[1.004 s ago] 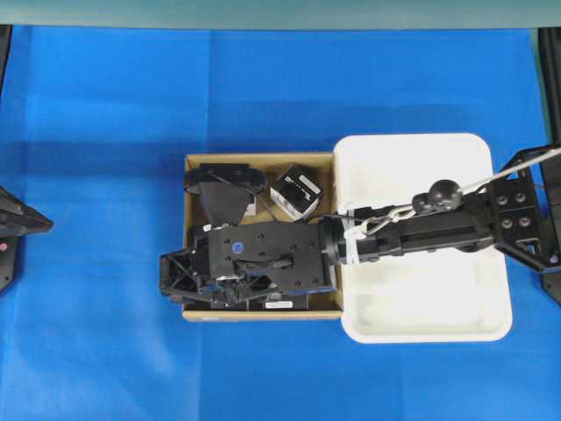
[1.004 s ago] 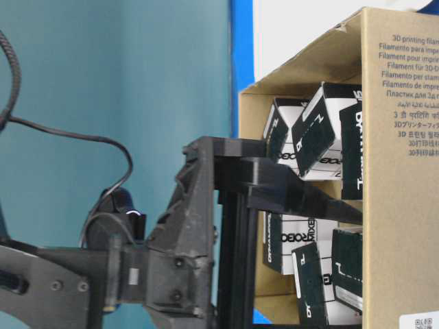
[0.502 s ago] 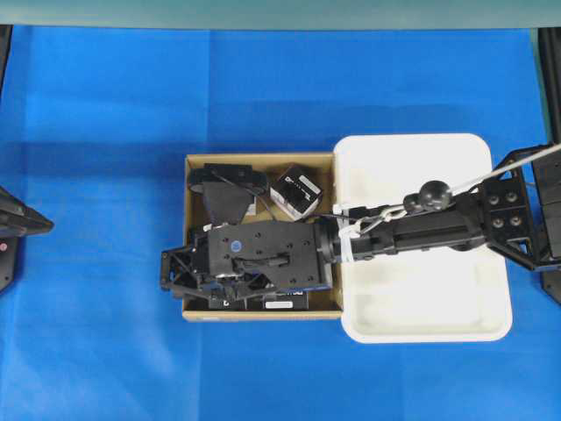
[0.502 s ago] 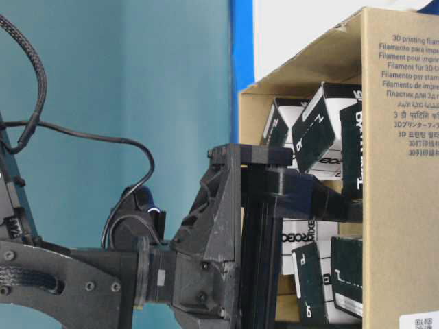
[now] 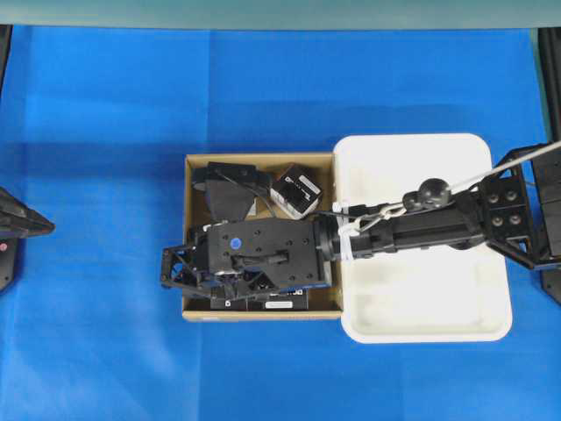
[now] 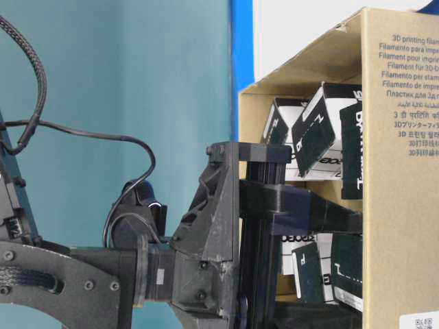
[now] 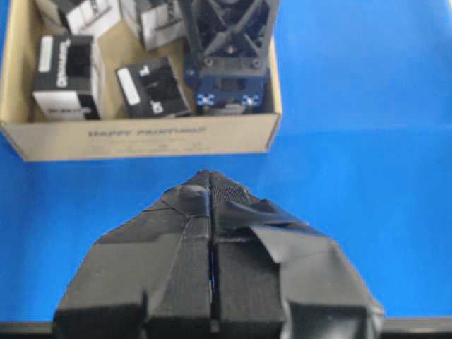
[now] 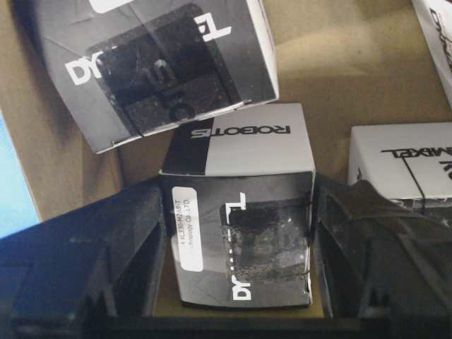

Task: Pick a box that is randomly placed inside the cardboard box.
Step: 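Close the right gripper around a black-and-white ROBOTIS servo box, then lift the held servo box up out of the cardboard box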

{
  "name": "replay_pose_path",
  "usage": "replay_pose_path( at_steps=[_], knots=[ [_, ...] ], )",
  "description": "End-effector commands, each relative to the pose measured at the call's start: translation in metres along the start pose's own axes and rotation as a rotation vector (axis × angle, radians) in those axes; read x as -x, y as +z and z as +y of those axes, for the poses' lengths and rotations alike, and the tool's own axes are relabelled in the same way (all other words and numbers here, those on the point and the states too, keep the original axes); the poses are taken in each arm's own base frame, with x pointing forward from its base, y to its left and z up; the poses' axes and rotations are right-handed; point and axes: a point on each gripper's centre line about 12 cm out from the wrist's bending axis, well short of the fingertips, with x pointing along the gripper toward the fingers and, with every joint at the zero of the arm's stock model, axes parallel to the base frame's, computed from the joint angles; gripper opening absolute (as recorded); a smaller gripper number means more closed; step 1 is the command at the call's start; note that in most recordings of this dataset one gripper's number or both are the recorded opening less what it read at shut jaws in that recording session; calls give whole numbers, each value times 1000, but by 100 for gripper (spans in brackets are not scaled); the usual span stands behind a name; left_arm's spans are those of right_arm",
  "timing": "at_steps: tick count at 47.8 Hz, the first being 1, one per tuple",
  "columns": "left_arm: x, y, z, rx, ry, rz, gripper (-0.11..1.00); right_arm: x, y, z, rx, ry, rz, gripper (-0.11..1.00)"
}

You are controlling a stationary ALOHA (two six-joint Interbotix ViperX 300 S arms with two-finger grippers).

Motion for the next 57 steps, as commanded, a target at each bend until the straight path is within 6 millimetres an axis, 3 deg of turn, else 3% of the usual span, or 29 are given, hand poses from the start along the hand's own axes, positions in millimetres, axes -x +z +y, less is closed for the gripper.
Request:
replay_pose_path(
  at_steps=[1,11,23,32,38,57],
  knots=[
    [0,3,0,-2,-1,-8,-7,4,1,3,-2,15,1,63],
    [0,3,0,-2,-1,-8,-7,41,14,8,2,59,-26,63],
    [1,4,0,-2,-1,-9,-7,127,25,7,28,103,-64,63],
    [0,3,0,0,0,-8,-7,179,39,-6,66,69,-114,63],
    [2,4,0,4,-1,-14,-7,199,49,-17,92,14,-148,63],
    [13,8,-1,5,-5,-64,-7,227,75,-29,163,-63,-162,63]
  ],
)
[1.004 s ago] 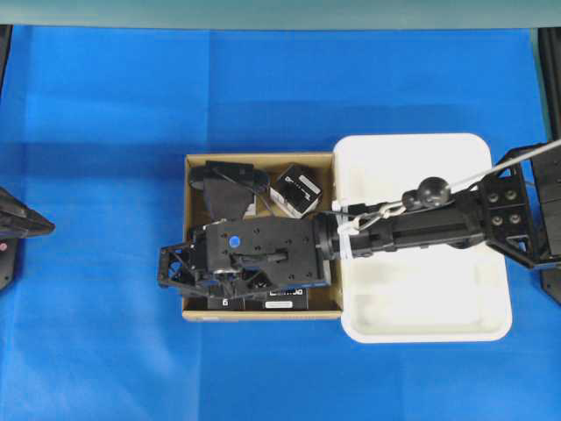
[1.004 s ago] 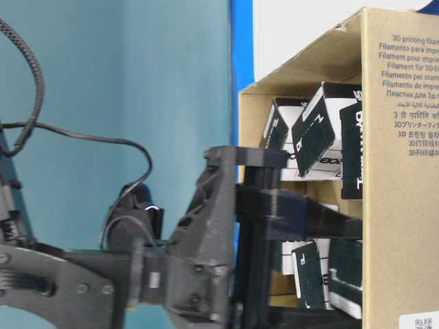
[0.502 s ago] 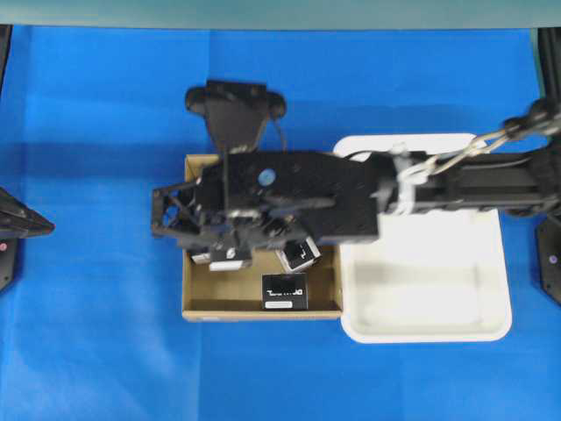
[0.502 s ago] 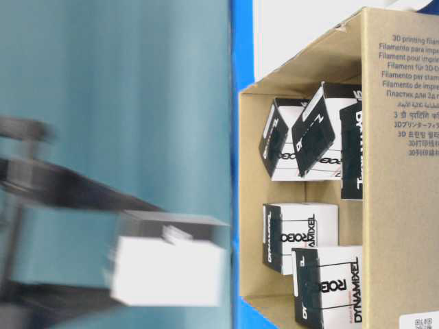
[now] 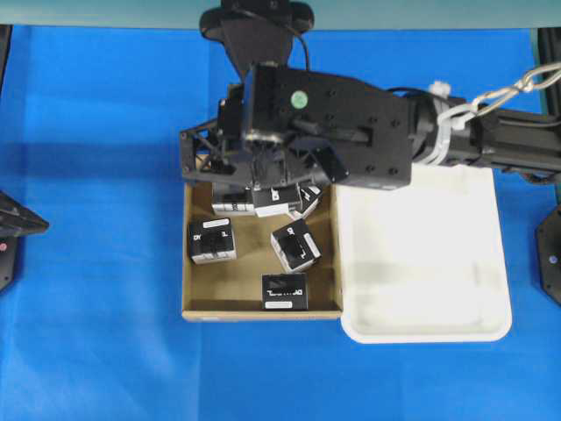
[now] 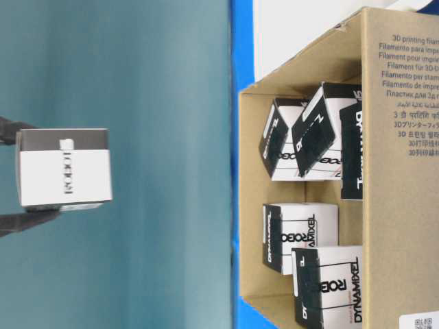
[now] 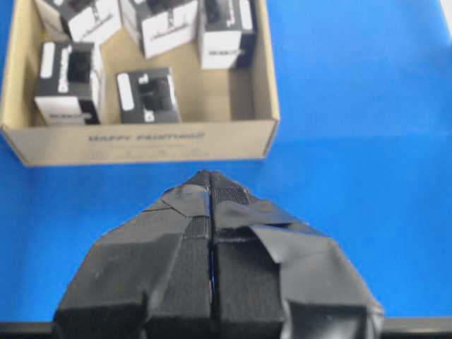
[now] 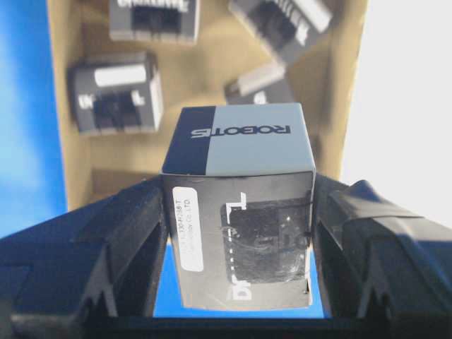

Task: Pick a box that is randomly placed inside the cardboard box.
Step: 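Lift the held servo box up out of the cardboard box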

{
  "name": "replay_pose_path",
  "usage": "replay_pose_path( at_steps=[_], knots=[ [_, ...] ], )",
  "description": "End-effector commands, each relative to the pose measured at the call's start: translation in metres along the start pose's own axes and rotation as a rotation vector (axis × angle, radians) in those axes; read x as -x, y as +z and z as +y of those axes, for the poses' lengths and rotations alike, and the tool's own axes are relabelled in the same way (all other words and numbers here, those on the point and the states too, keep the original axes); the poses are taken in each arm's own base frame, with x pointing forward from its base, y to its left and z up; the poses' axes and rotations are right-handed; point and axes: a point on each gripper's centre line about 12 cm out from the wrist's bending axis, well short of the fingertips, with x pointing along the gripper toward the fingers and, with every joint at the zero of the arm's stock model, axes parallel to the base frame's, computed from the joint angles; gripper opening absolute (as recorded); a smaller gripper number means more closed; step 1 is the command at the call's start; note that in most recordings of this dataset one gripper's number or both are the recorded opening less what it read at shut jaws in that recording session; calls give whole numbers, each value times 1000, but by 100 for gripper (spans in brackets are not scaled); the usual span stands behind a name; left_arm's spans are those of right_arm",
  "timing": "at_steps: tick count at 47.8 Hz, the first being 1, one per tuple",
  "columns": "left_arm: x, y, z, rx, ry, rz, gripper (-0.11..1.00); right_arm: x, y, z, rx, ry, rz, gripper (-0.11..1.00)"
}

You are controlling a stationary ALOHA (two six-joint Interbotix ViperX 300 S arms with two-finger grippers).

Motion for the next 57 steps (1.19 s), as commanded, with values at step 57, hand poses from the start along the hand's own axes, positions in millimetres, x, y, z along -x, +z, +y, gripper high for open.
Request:
replay_pose_path(
  at_steps=[57],
  knots=[
    [10,8,-1,-2,-2,-15,-7,-30,5,-132,-57,67,-36,63]
  ],
)
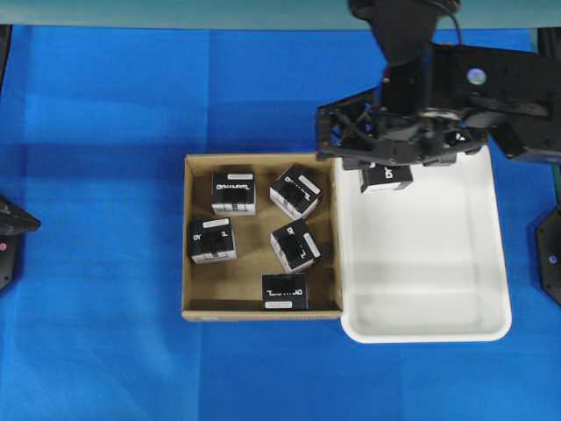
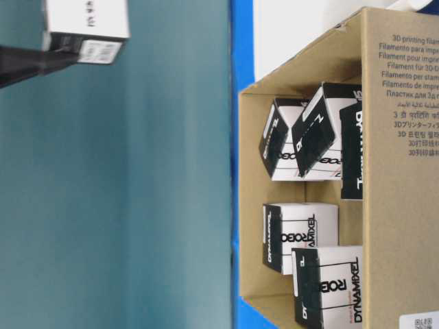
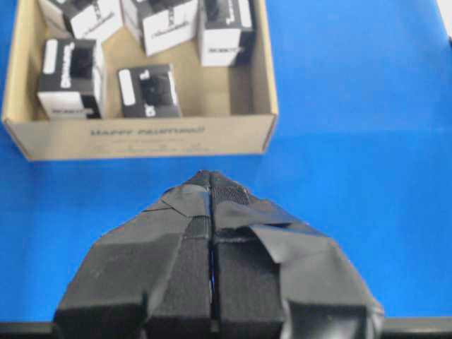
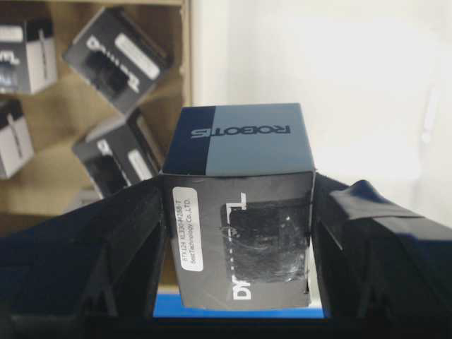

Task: Pick a box that is randomly placed inside the cardboard box.
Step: 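Lift the held servo box up out of the cardboard box, then carry the servo box over the white tray and lower it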

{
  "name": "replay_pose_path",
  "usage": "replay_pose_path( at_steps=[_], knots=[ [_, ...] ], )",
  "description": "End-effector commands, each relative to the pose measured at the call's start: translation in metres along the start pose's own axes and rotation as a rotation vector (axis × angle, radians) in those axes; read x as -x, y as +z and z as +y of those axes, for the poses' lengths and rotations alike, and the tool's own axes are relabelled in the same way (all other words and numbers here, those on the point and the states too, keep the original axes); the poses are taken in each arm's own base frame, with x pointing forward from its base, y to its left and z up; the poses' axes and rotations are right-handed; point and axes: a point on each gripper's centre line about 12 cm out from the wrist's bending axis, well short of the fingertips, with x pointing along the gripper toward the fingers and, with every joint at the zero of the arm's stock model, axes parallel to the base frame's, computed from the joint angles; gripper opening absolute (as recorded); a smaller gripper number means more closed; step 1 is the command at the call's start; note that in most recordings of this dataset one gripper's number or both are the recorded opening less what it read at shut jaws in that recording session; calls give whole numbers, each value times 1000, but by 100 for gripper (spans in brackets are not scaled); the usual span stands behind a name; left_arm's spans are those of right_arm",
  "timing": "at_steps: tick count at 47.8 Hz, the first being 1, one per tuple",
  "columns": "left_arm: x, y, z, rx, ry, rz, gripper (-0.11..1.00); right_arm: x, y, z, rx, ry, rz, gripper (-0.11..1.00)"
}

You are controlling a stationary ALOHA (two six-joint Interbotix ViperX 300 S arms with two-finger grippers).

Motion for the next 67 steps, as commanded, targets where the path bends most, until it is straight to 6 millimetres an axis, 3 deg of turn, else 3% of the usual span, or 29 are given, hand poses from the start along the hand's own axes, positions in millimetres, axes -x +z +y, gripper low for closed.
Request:
replay_pose_path(
  at_steps=[1,10,26,39,67],
  knots=[
    [4,10,-1,-3,-1,-23,-7,-9,-2,-7,-4,36,-1,63],
    [5,13,-1,-5,-2,-40,-7,-41,-1,-24,-28,55,16,63],
    [3,13,-1,-13,-1,-38,-7,-97,18,-33,-88,93,12,63],
    [2,12,-1,-11,-3,-35,-7,-124,35,-37,-102,74,21,63],
    [2,12,-1,-8,-1,-34,-7,-170,21,-36,-141,82,94,63]
  ],
)
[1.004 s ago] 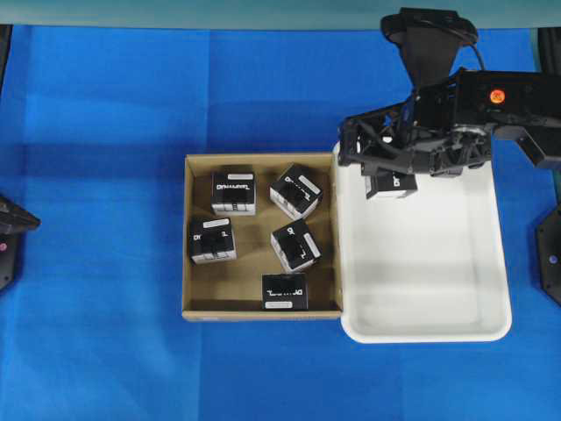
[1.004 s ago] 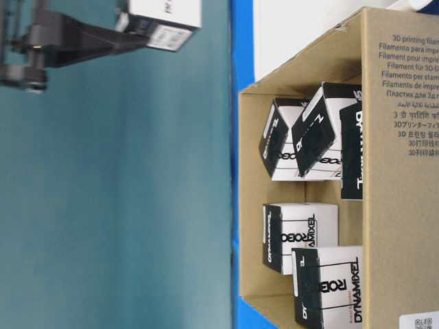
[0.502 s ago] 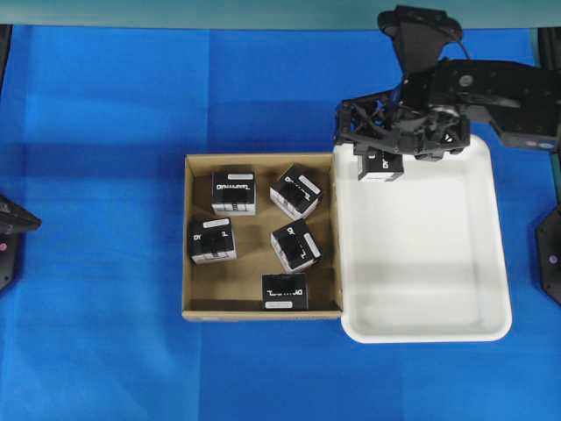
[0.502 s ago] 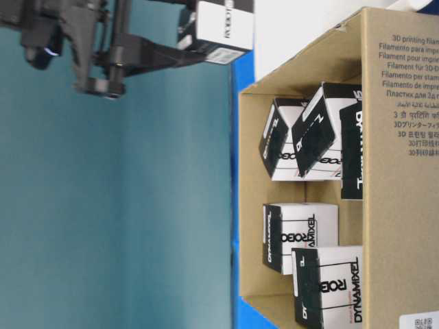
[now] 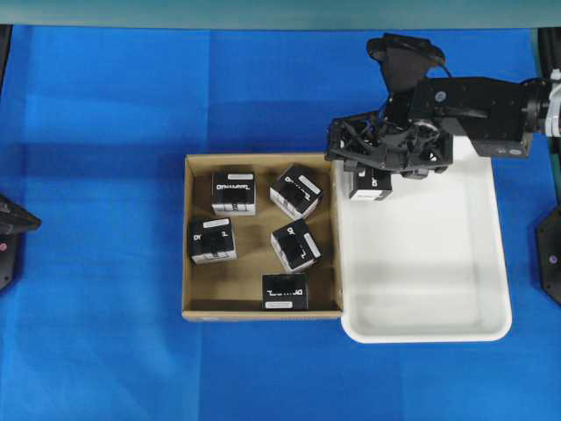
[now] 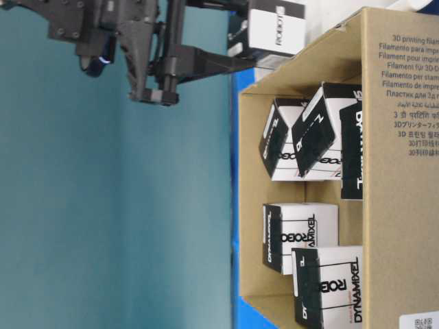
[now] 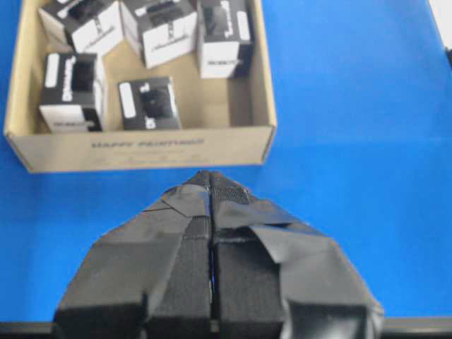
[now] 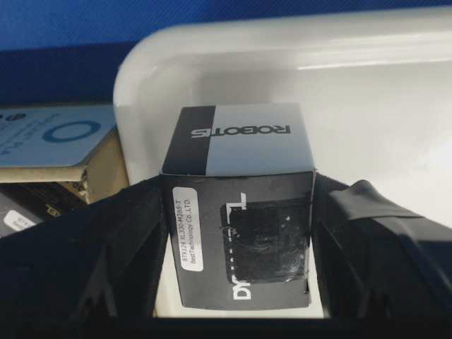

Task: Pick a box that is randomly placed inside the cardboard box.
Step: 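Carry the servo box over the white tray and lower it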

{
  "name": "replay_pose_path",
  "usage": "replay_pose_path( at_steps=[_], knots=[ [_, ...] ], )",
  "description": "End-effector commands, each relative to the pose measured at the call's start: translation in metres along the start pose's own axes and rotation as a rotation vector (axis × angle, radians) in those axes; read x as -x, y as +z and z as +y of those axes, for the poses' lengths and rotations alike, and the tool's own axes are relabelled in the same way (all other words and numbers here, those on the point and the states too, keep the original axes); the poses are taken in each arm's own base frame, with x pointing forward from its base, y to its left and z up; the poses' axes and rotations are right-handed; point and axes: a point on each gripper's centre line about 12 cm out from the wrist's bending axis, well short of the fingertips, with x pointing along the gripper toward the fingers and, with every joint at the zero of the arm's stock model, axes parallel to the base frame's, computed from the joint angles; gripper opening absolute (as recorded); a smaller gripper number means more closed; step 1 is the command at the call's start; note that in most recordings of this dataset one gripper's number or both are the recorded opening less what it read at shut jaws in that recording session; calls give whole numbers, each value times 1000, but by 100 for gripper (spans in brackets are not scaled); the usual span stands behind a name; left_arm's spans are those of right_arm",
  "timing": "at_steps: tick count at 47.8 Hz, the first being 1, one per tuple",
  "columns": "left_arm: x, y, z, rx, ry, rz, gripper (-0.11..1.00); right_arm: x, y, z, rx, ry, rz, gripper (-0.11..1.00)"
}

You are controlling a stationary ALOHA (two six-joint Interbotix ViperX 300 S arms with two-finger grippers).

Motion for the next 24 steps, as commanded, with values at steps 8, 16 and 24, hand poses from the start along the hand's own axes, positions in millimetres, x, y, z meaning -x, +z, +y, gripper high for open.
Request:
replay_pose_path(
  at_steps=[8,16,24],
  knots=[
    [1,7,-1,-1,-3,-15,-7,-10,-2,-4,-1,-10,9,63],
    [1,8,-1,-1,-3,-17,-7,-15,-3,-2,10,11,8,63],
    [1,7,-1,1,-3,-15,-7,-16,-2,-3,11,9,11,63]
  ],
)
